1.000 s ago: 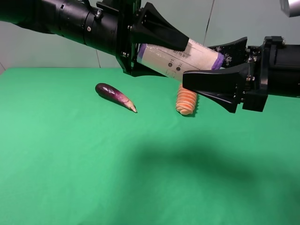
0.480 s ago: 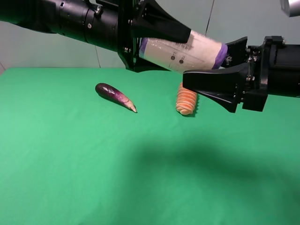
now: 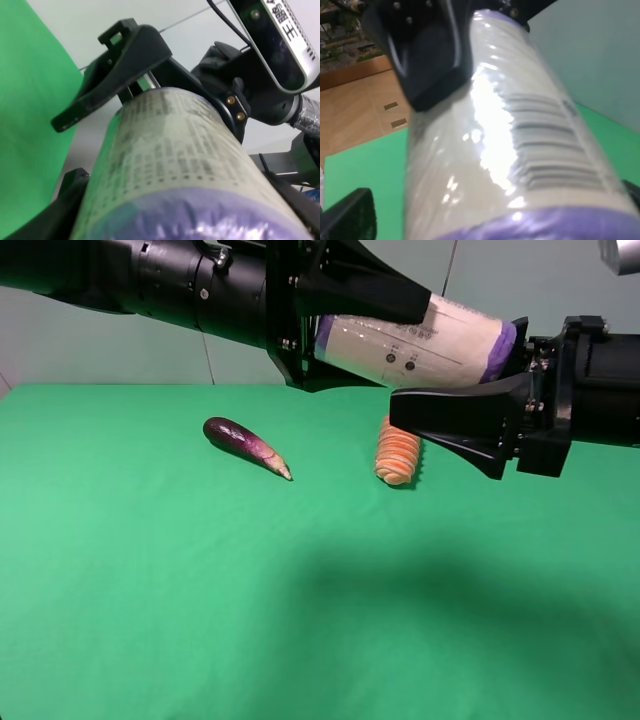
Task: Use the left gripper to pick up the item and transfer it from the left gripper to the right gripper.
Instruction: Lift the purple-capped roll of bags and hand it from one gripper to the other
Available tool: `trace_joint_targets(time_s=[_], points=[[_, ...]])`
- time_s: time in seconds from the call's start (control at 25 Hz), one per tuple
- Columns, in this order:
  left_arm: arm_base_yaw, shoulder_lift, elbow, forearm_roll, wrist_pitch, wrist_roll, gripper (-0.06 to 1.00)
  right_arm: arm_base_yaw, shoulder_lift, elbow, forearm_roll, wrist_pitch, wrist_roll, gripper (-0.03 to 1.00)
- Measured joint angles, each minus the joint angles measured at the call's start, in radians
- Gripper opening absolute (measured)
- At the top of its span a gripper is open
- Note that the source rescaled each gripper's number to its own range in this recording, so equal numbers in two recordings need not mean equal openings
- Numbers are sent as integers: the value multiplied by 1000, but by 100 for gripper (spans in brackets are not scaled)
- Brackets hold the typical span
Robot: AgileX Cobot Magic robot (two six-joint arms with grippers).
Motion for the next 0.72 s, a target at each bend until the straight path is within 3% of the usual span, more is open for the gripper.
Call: trace_joint_targets(time_s=[0.52,0.56,0.6,0.64,0.68,0.72], points=[[-23,0,0,0,0,0,0,0,0,0,0,0,0,99],[-23,0,0,0,0,0,0,0,0,0,0,0,0,85],[-23,0,0,1,0,0,0,0,0,0,0,0,0,62],[-23,0,0,4,0,0,0,0,0,0,0,1,0,26],[-23,0,0,5,-1,0,0,0,0,0,-4,5,-1,0],[-23,0,0,5,-1,0,0,0,0,0,-6,6,-11,2]])
